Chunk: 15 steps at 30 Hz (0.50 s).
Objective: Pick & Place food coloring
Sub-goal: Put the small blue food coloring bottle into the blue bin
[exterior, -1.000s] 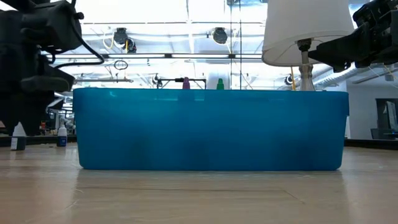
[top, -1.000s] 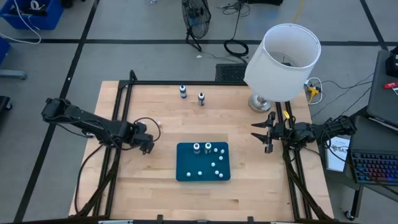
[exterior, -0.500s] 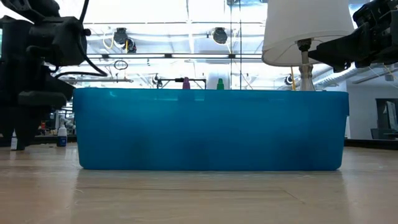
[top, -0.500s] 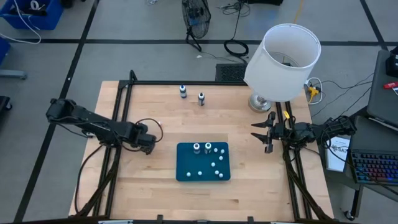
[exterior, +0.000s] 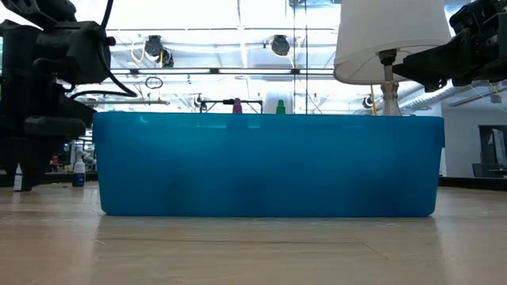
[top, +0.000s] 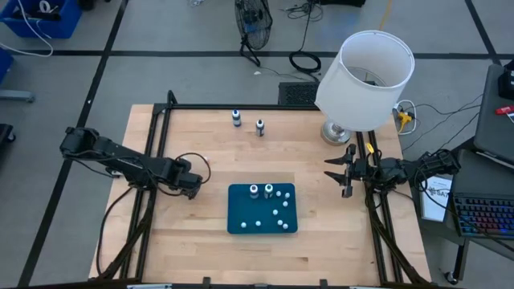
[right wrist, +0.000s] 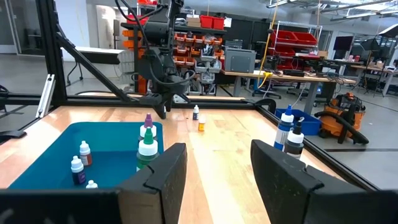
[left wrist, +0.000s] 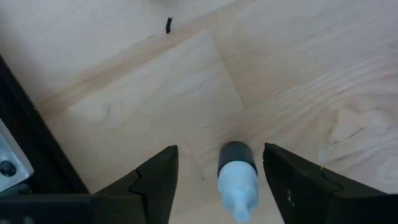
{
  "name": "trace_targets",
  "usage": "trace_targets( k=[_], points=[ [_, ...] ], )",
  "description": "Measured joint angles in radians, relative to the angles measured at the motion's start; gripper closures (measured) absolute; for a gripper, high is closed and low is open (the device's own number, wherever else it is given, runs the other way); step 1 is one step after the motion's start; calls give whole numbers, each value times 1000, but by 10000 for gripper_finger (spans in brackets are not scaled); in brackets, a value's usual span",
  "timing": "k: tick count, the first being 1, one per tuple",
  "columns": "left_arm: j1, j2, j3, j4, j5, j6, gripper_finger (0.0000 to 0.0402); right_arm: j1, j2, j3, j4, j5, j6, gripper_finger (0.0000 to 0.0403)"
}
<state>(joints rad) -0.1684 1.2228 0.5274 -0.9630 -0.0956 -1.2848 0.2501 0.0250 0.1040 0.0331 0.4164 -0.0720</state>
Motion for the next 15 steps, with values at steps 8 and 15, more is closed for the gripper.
trace_targets(
  k=[8, 15],
  points=[
    [0, 0, 0, 0, 18, 4, 261, 0, 0, 0, 0, 0, 0, 236],
    [0, 0, 2, -1, 18, 33, 322, 0, 0, 0, 0, 0, 0, 236]
  ],
)
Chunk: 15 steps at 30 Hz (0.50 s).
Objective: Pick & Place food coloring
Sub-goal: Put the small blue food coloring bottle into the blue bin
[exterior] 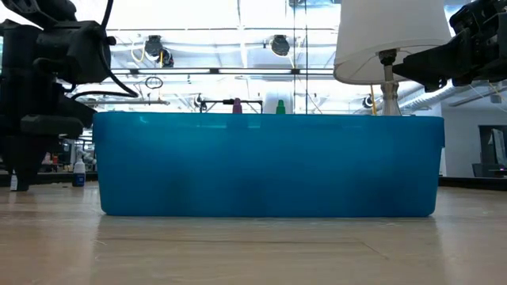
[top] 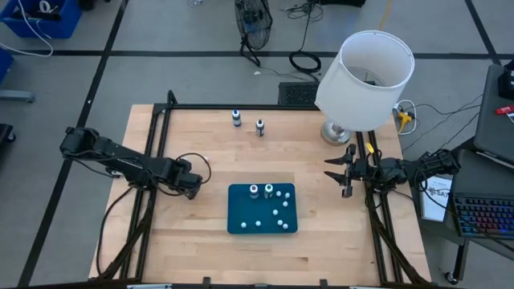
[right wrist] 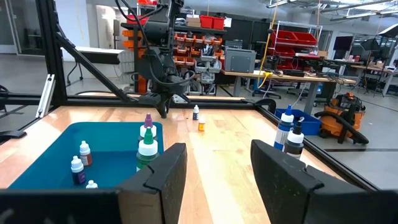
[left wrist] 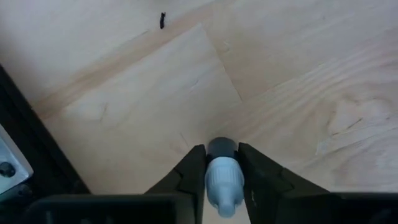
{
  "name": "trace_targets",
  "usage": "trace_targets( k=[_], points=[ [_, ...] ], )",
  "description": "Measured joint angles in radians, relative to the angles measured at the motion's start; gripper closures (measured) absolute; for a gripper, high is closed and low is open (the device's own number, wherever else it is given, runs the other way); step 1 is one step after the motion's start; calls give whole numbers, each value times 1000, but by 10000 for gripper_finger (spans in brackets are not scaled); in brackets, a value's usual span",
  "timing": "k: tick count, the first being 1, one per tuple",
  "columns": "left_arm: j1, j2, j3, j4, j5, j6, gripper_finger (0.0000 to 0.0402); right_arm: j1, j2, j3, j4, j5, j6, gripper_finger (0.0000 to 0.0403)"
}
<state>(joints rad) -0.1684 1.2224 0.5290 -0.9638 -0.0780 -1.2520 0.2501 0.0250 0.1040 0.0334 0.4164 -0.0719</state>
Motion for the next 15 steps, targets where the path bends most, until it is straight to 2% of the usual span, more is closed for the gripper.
trace_targets(
  k=[6, 15],
  points=[
    [-24, 0, 71, 6, -4, 50, 327, 0, 0, 0, 0, 0, 0, 236],
    [-207, 14, 363, 144, -96, 297, 328, 0, 0, 0, 0, 0, 0, 236]
  ],
)
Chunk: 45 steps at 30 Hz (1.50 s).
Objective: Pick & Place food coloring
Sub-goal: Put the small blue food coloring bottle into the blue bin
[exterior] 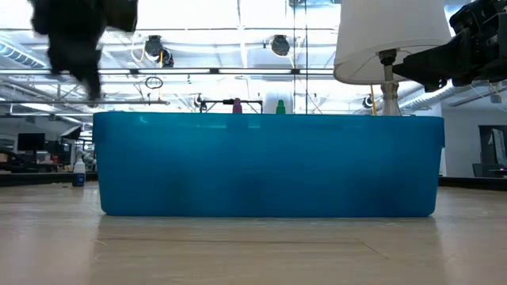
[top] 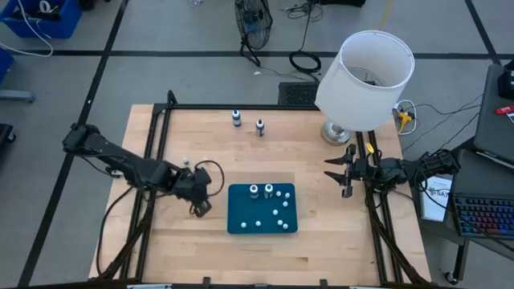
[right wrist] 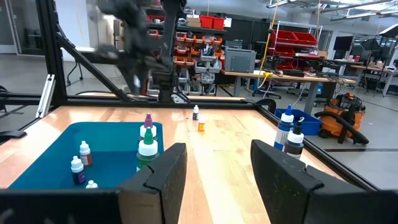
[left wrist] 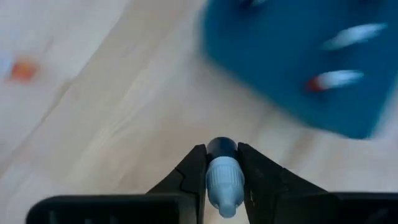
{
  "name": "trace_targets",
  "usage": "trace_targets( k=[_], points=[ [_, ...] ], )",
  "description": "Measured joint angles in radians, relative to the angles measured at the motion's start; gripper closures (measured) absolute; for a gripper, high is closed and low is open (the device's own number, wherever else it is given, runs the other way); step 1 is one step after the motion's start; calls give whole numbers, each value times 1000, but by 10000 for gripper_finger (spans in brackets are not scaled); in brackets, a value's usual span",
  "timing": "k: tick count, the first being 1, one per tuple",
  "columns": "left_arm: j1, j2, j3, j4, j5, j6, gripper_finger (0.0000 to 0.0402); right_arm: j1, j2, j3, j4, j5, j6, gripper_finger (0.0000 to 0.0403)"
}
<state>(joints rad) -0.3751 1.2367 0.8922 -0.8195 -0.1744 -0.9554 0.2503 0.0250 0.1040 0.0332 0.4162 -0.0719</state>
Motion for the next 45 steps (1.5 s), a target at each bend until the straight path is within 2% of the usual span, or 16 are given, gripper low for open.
trace_targets(
  k=[4, 6, 14, 20, 27, 35, 40, 45],
  points=[
    [-55, 81, 169, 3, -89, 51, 328, 0, 0, 0, 0, 0, 0, 236],
    [-55, 158, 256, -19, -96, 91, 328, 0, 0, 0, 0, 0, 0, 236],
    [-18, 551, 566, -53, -5, 361, 328, 0, 0, 0, 0, 0, 0, 236],
    [6, 750, 716, -51, 17, 451, 328, 0, 0, 0, 0, 0, 0, 236],
    [47, 859, 734, -63, 17, 433, 328, 0, 0, 0, 0, 0, 0, 236],
    [72, 904, 733, -127, 18, 377, 328, 0, 0, 0, 0, 0, 0, 236],
    [73, 904, 733, -112, 45, 366, 327, 0, 0, 0, 0, 0, 0, 236],
    [72, 904, 733, -119, 83, 352, 266, 0, 0, 0, 0, 0, 0, 236]
  ],
)
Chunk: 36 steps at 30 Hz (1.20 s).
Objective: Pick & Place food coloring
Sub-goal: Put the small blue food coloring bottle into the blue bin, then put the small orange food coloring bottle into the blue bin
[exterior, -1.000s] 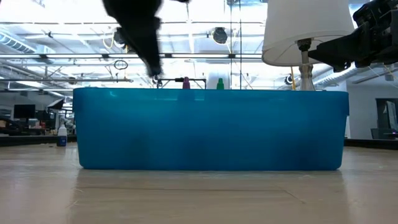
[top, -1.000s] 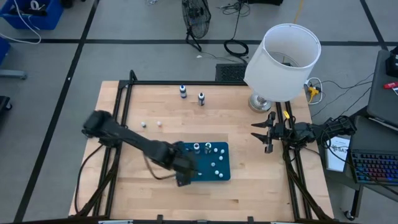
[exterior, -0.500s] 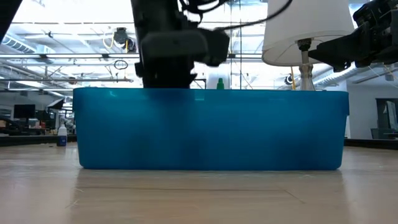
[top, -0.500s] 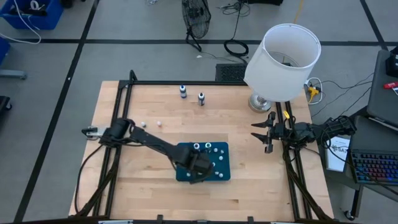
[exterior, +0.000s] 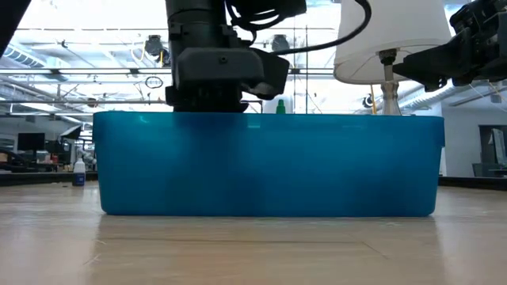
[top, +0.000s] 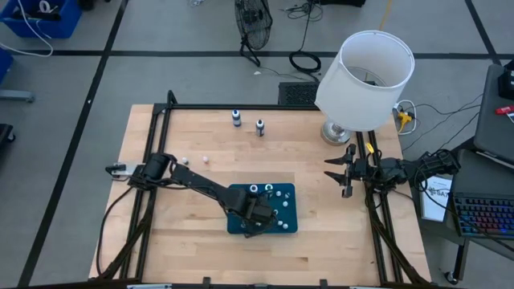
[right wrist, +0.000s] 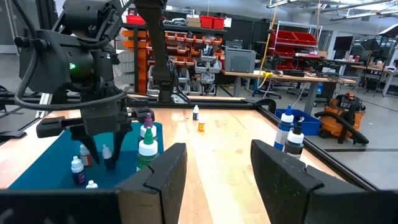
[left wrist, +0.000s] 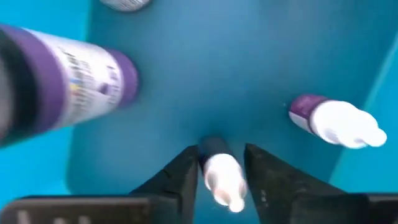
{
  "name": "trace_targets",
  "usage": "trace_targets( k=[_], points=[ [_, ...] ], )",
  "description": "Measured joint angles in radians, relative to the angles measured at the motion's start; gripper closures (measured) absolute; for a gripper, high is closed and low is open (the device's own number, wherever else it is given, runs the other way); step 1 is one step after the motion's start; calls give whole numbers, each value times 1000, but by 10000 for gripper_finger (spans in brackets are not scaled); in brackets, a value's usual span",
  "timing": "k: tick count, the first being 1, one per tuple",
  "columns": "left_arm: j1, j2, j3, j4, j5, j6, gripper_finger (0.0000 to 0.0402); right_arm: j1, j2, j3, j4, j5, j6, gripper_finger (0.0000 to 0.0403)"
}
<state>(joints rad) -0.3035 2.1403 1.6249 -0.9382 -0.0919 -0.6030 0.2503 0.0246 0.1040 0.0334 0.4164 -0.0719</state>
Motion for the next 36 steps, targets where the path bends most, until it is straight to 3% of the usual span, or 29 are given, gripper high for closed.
trace_targets(
  k=[5, 12, 19, 26, 29, 36],
  points=[
    [-1, -2, 0, 0, 40, 18, 217, 0, 0, 0, 0, 0, 0, 236],
    [-2, -75, 0, -3, 19, 30, 203, 0, 0, 0, 0, 0, 0, 236],
    [-7, -227, 0, -71, -122, 52, 202, 0, 0, 0, 0, 0, 0, 236],
    [0, -362, -5, -390, -340, -78, 202, 0, 0, 0, 0, 0, 0, 236],
    [38, -433, -62, -413, -361, -114, 202, 0, 0, 0, 0, 0, 0, 236],
    [239, -641, -371, -246, -237, -99, 201, 0, 0, 0, -1, 0, 0, 236]
  ],
)
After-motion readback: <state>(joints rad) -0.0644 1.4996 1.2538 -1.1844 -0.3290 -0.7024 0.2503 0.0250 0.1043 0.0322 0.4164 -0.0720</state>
